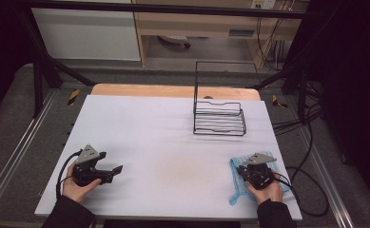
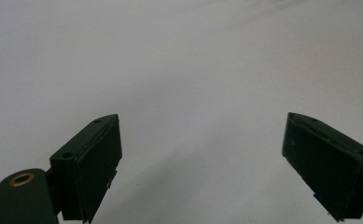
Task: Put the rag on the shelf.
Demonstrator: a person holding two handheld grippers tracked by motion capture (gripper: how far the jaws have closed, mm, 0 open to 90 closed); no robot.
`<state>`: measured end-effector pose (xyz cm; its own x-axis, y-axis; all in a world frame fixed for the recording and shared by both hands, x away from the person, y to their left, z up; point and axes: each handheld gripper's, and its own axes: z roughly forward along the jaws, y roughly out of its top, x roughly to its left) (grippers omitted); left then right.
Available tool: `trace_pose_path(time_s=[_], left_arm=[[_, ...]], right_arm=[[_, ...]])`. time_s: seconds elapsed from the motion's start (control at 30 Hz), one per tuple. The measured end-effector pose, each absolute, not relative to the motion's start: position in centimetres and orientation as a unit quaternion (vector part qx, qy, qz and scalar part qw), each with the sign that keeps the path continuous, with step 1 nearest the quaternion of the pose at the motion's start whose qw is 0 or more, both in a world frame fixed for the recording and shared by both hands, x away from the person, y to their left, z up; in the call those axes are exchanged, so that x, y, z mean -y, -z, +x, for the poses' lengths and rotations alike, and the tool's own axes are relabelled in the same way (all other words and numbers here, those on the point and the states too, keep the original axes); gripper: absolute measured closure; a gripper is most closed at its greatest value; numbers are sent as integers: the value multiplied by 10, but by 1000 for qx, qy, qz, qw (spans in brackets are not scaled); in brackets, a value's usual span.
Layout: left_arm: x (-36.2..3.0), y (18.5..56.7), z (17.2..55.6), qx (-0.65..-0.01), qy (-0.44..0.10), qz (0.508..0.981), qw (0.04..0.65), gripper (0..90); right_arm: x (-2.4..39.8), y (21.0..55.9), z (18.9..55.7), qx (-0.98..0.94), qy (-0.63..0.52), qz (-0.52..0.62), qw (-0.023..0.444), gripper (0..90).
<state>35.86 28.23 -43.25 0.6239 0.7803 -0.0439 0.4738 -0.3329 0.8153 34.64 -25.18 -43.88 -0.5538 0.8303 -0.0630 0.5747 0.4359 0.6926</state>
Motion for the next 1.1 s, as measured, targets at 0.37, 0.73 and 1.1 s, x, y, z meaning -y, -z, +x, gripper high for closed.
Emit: trace_pose_path(time_s=[0.37, 0.73, 1.1], left_arm=[[-282, 432, 358, -395, -183, 795, 422, 118], [-283, 432, 358, -395, -184, 795, 422, 119], [-283, 432, 358, -395, -184, 795, 421, 120]], right_arm=[[248, 445, 330, -827, -298, 422, 222, 421], [241, 447, 328, -829, -287, 425, 225, 341], [244, 443, 327, -843, -247, 411, 245, 670]])
